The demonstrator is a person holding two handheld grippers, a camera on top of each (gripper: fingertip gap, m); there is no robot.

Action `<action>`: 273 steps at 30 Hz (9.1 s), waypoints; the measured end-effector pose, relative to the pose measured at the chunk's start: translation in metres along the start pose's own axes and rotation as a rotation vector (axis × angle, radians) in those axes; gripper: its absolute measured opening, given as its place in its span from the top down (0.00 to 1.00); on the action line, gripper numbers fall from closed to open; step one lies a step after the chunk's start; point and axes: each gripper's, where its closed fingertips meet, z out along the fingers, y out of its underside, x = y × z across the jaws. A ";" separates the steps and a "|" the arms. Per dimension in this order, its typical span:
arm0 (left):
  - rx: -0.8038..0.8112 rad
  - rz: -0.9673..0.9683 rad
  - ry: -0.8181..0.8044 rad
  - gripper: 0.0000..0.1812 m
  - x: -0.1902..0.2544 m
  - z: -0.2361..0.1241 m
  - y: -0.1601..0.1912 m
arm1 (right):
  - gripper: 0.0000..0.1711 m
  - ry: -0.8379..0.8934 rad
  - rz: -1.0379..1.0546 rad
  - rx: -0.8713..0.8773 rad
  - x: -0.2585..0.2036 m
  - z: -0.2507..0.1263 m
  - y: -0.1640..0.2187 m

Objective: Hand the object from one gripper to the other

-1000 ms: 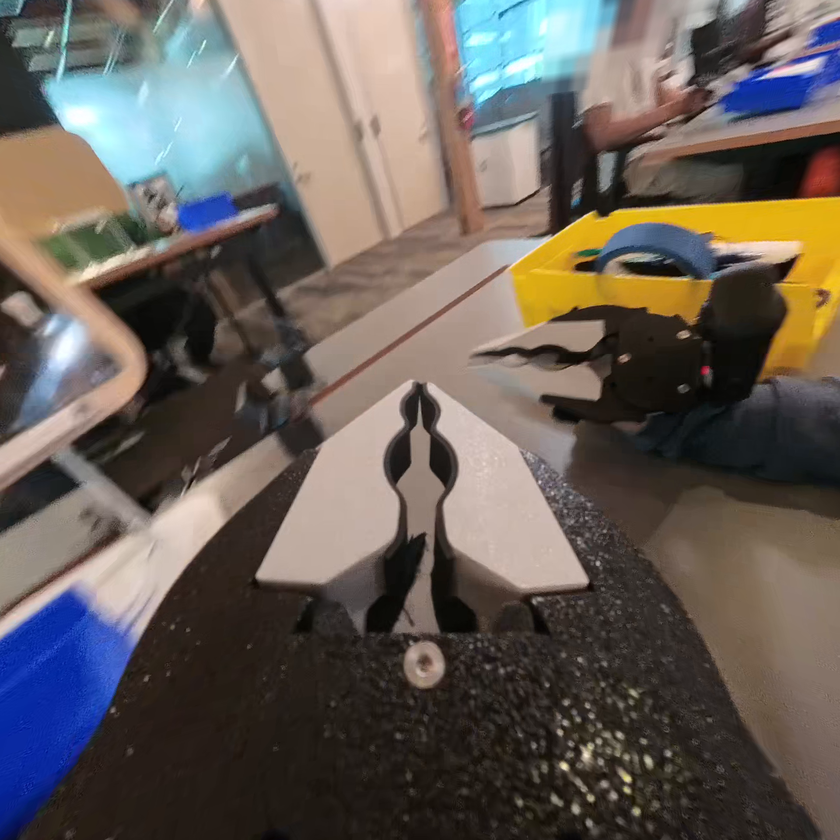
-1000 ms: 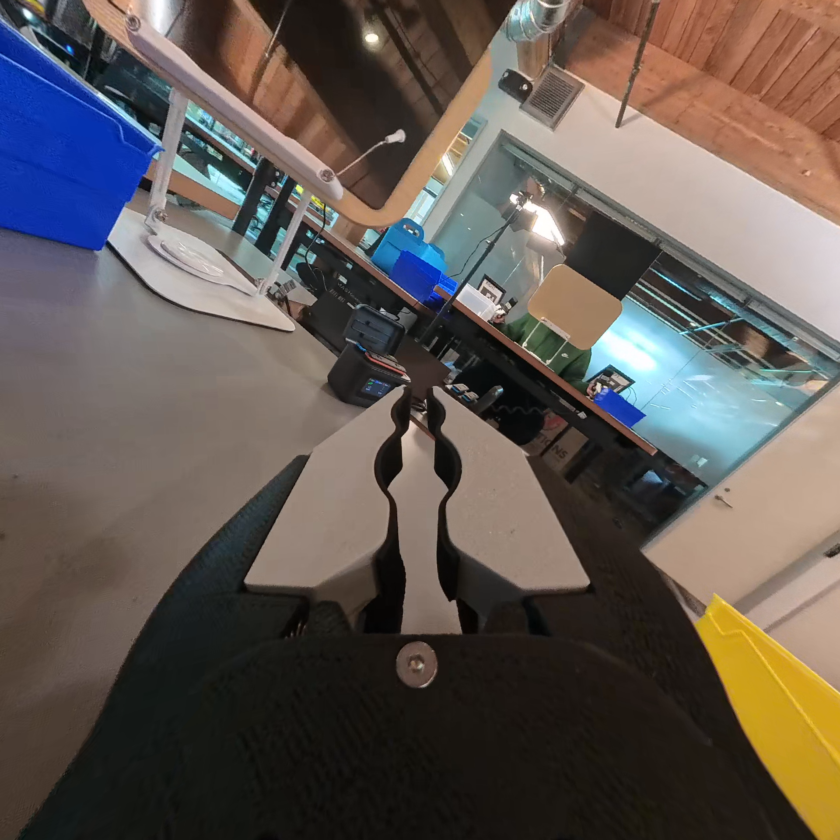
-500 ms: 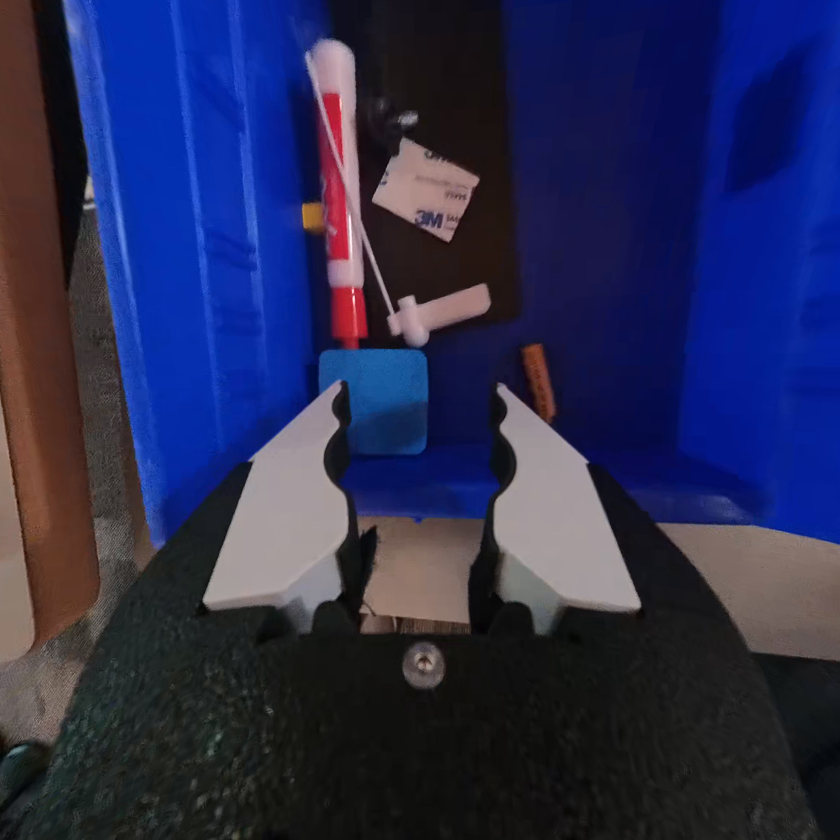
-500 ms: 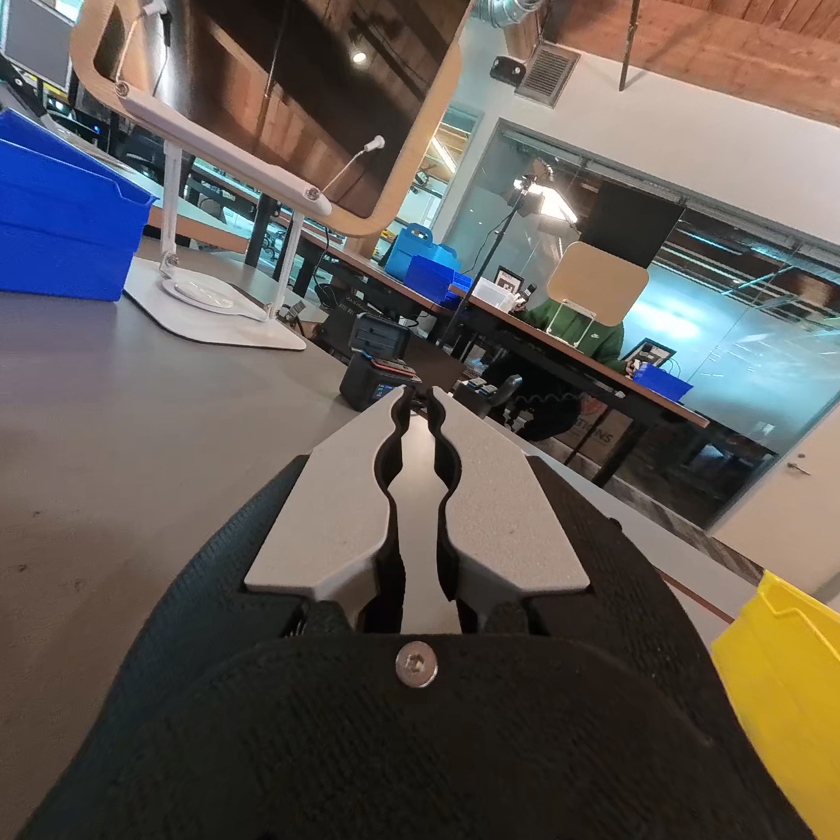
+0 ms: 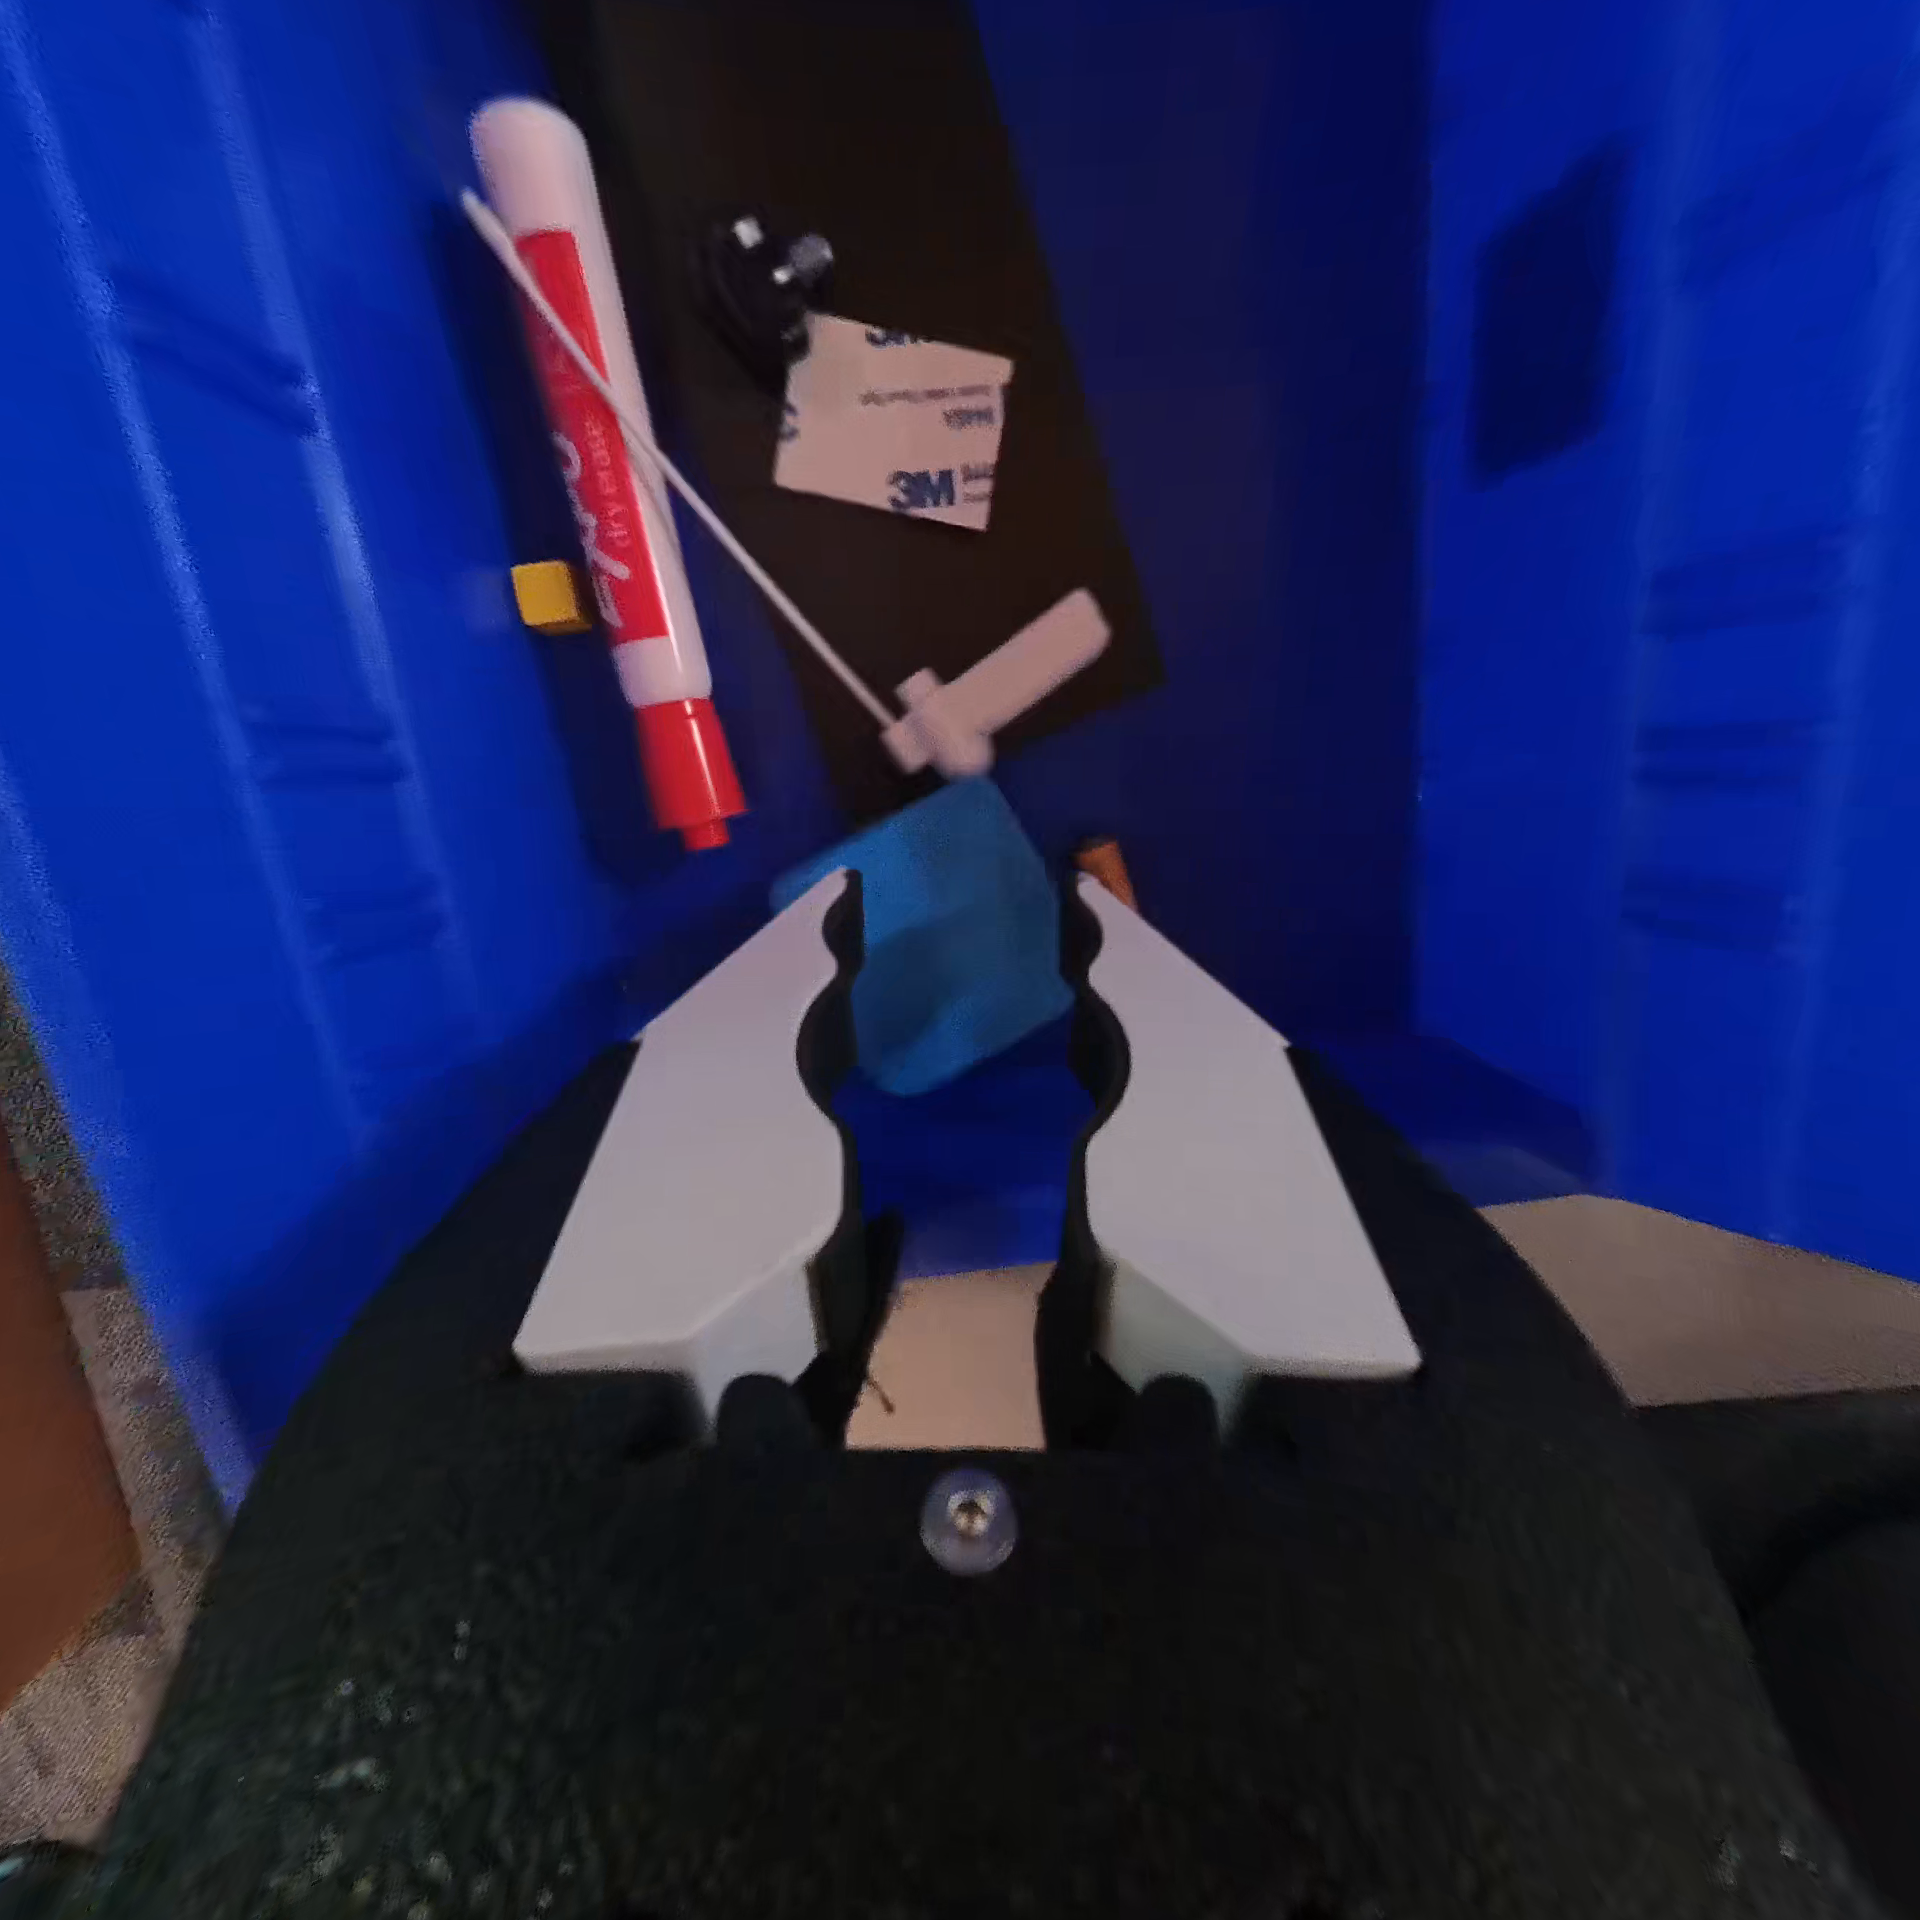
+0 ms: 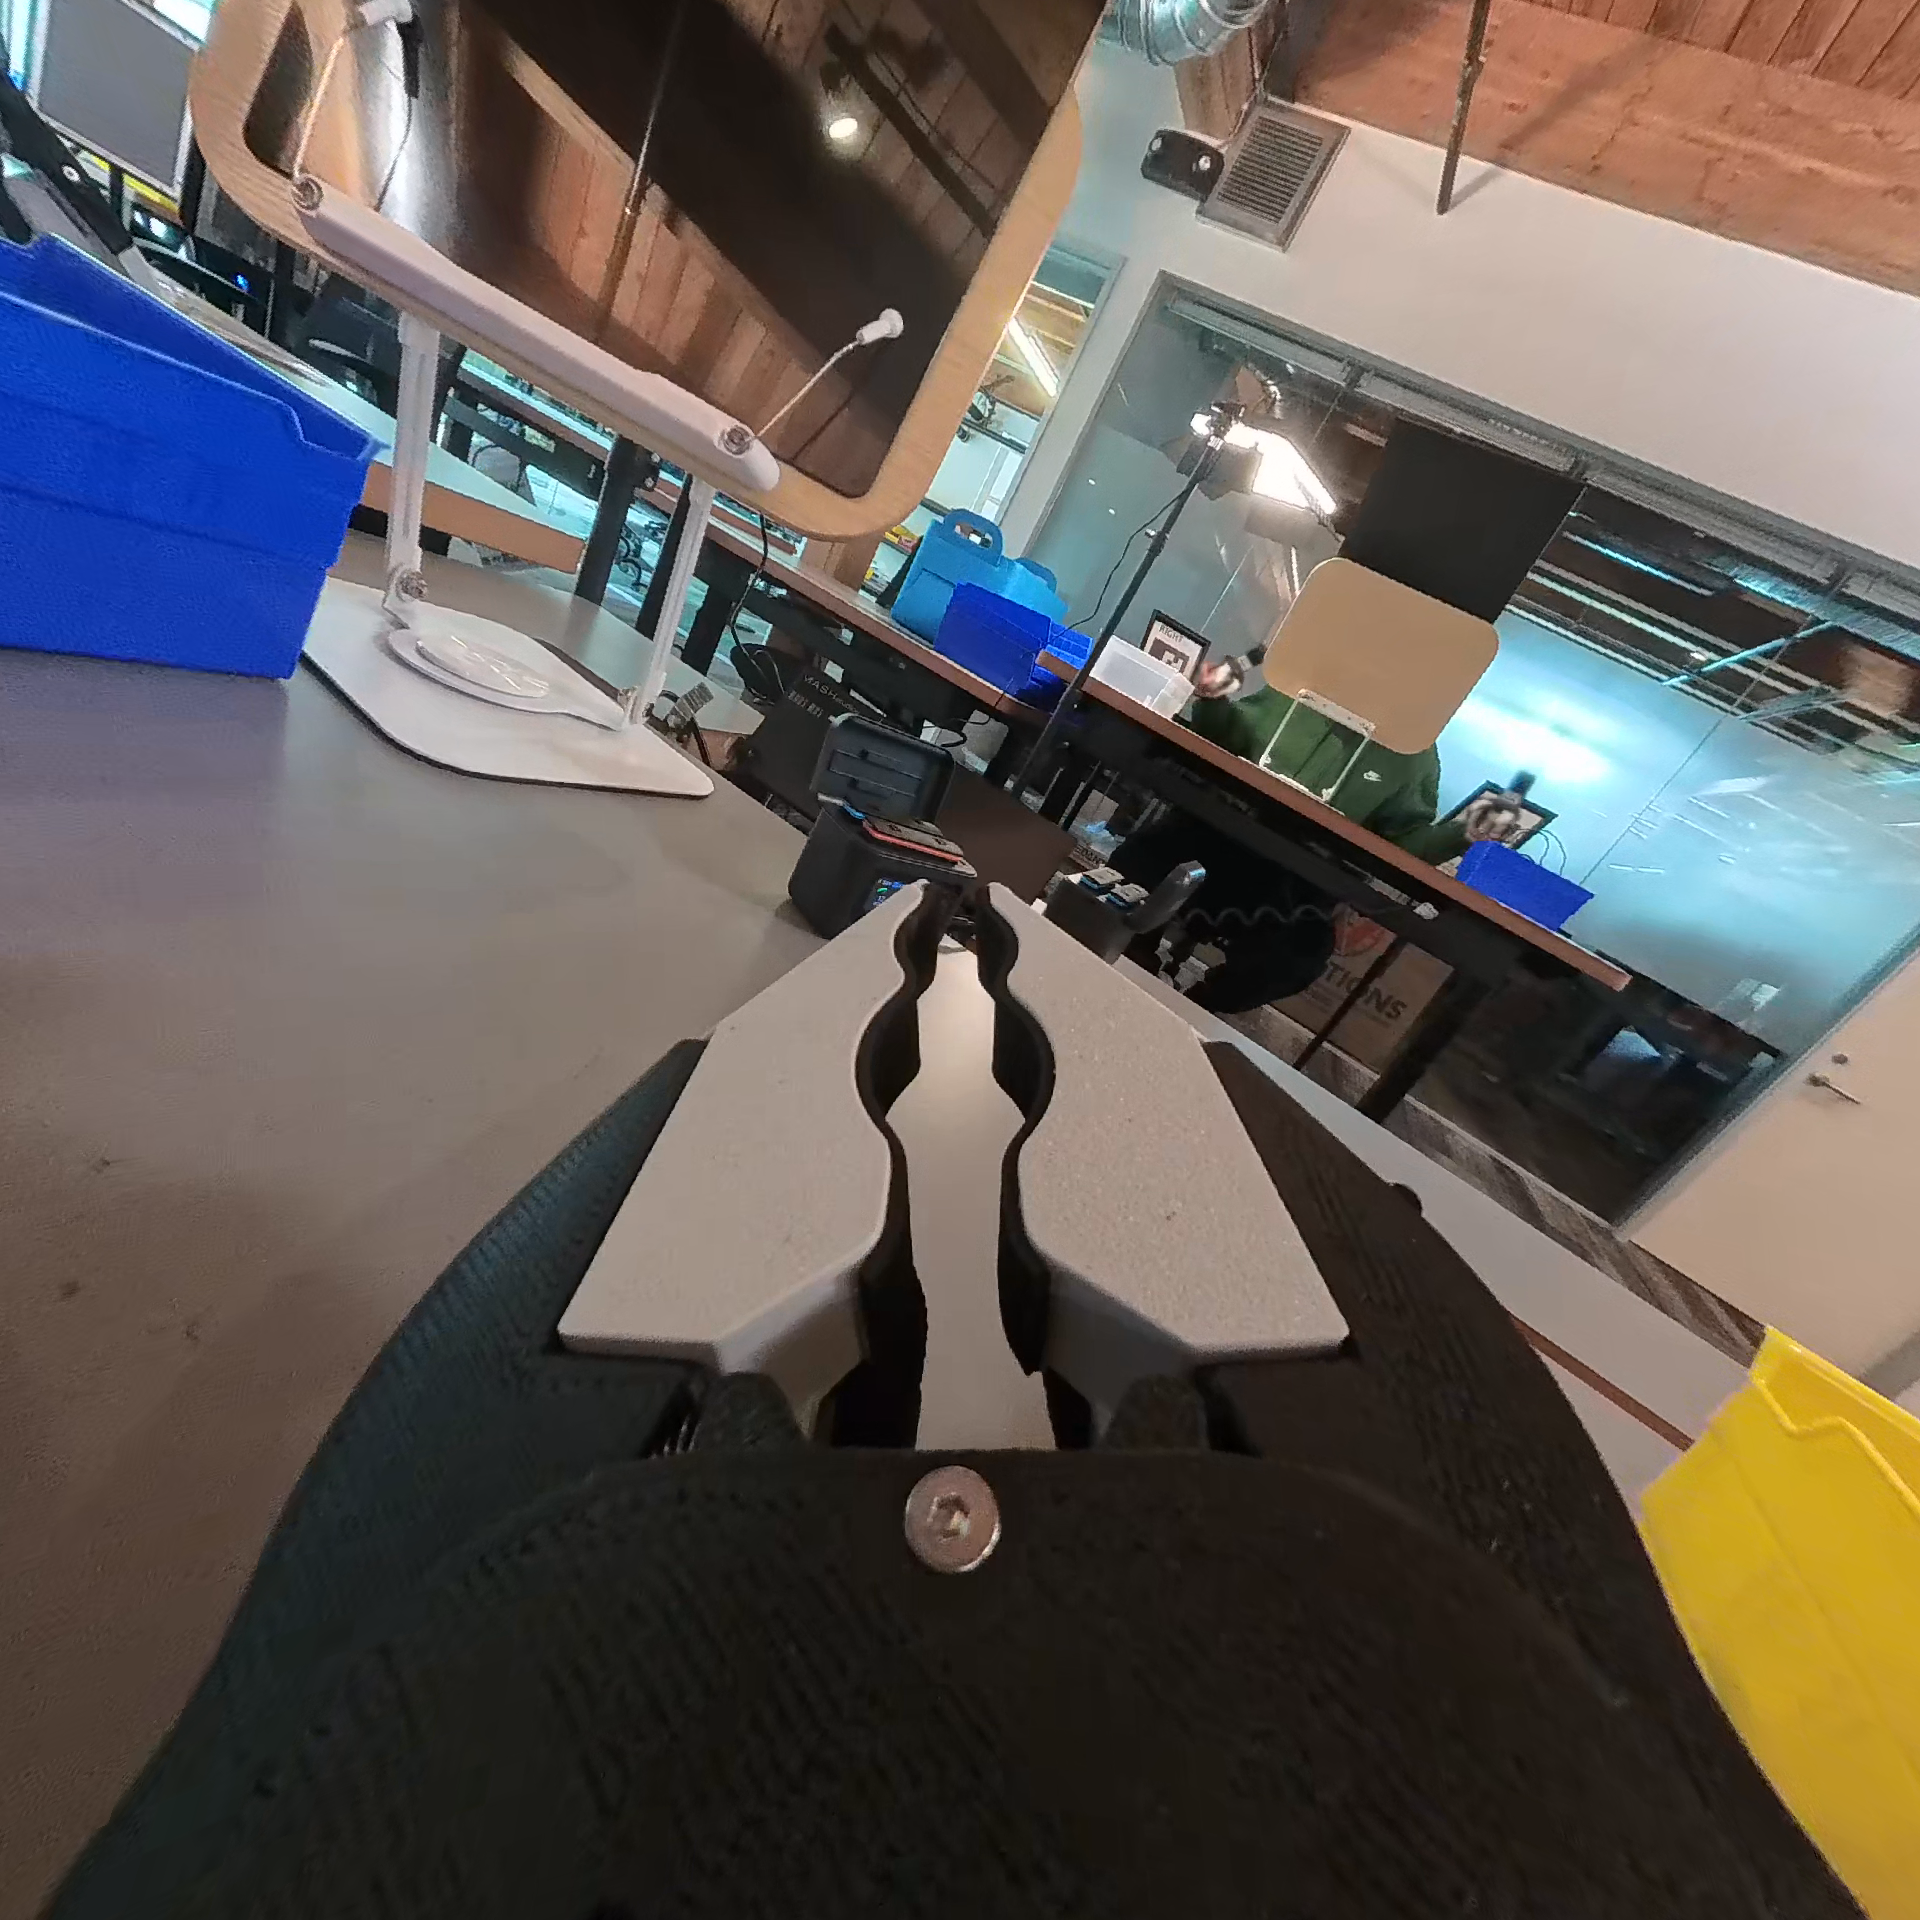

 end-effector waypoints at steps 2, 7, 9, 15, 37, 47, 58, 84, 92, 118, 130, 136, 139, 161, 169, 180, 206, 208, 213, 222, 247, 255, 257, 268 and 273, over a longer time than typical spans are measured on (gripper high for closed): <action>0.034 -0.023 -0.033 0.74 -0.010 -0.006 -0.002 | 0.97 0.000 -0.002 -0.001 0.000 0.000 0.000; -0.048 -0.031 -0.008 0.60 -0.005 0.005 0.009 | 0.97 -0.002 -0.005 -0.003 -0.001 0.001 0.000; -0.089 -0.029 -0.033 0.58 -0.004 0.011 0.013 | 0.97 -0.005 -0.011 -0.005 -0.002 0.001 0.001; -0.154 -0.058 -0.150 0.57 -0.013 0.011 0.015 | 0.97 -0.016 -0.022 -0.004 -0.004 0.001 0.000; 0.903 0.219 0.627 0.68 0.145 -0.132 -0.103 | 0.79 -0.172 -0.121 0.221 -0.051 -0.014 -0.050; 0.533 0.446 1.260 0.69 0.317 -0.093 -0.071 | 0.37 -0.498 -0.121 0.468 -0.136 -0.063 -0.118; 0.545 0.401 1.456 0.67 0.358 -0.068 -0.103 | 0.67 -0.443 0.079 0.349 -0.083 -0.044 -0.090; 1.480 1.062 0.221 0.88 0.373 -0.021 -0.132 | 0.65 -0.600 0.854 0.090 -0.058 -0.018 -0.044; 1.263 0.649 0.941 0.89 0.366 -0.042 -0.126 | 0.48 -0.279 -0.058 0.236 -0.044 -0.031 -0.050; 0.958 0.363 1.463 0.53 0.369 -0.049 -0.120 | 0.65 -0.209 -0.204 0.229 -0.054 -0.032 -0.062; 1.602 1.166 0.473 0.60 0.362 -0.049 -0.103 | 0.65 -0.780 0.680 -0.161 -0.071 -0.038 -0.020; 1.557 1.341 0.373 0.52 0.372 -0.029 -0.094 | 0.65 -0.940 0.819 -0.170 -0.072 -0.055 -0.036; 1.564 1.473 0.287 0.58 0.384 -0.019 -0.082 | 0.65 -1.050 0.818 -0.221 -0.090 -0.066 -0.039; 0.922 0.608 1.488 0.89 0.371 -0.048 -0.097 | 0.80 -0.878 0.741 0.069 -0.073 -0.053 -0.063; 0.886 0.599 1.513 0.89 0.372 -0.047 -0.095 | 0.81 -0.904 0.711 0.030 -0.074 -0.056 -0.061; 0.862 0.613 1.577 0.89 0.371 -0.052 -0.089 | 0.87 -1.010 0.825 0.012 -0.077 -0.063 -0.065; 0.560 0.336 1.639 0.72 0.369 -0.030 -0.109 | 0.87 -0.568 0.093 0.191 -0.063 -0.051 -0.068; 0.549 0.339 1.649 0.71 0.369 -0.030 -0.108 | 0.87 -0.578 0.099 0.189 -0.062 -0.052 -0.067; 0.523 0.205 1.781 0.61 0.353 -0.040 -0.120 | 0.88 -0.500 0.105 0.215 -0.033 -0.054 -0.070; 0.304 0.133 1.827 0.66 0.369 -0.031 -0.108 | 0.88 -0.195 -0.928 0.165 -0.063 -0.042 -0.040; 0.923 0.437 1.639 0.89 0.349 -0.054 -0.119 | 0.72 -0.739 0.456 0.136 -0.065 -0.059 -0.084; 0.835 0.514 1.739 0.88 0.353 -0.058 -0.103 | 0.67 -0.854 0.880 0.006 -0.058 -0.052 -0.073; 0.802 0.553 1.738 0.88 0.358 -0.056 -0.096 | 0.74 -0.889 0.879 -0.029 -0.067 -0.053 -0.069; 0.496 0.229 1.822 0.61 0.358 -0.040 -0.116 | 0.88 -0.379 -0.121 0.150 -0.046 -0.042 -0.059; 0.335 0.179 1.875 0.62 0.364 -0.037 -0.109 | 0.88 -0.088 -0.953 0.139 -0.051 -0.037 -0.045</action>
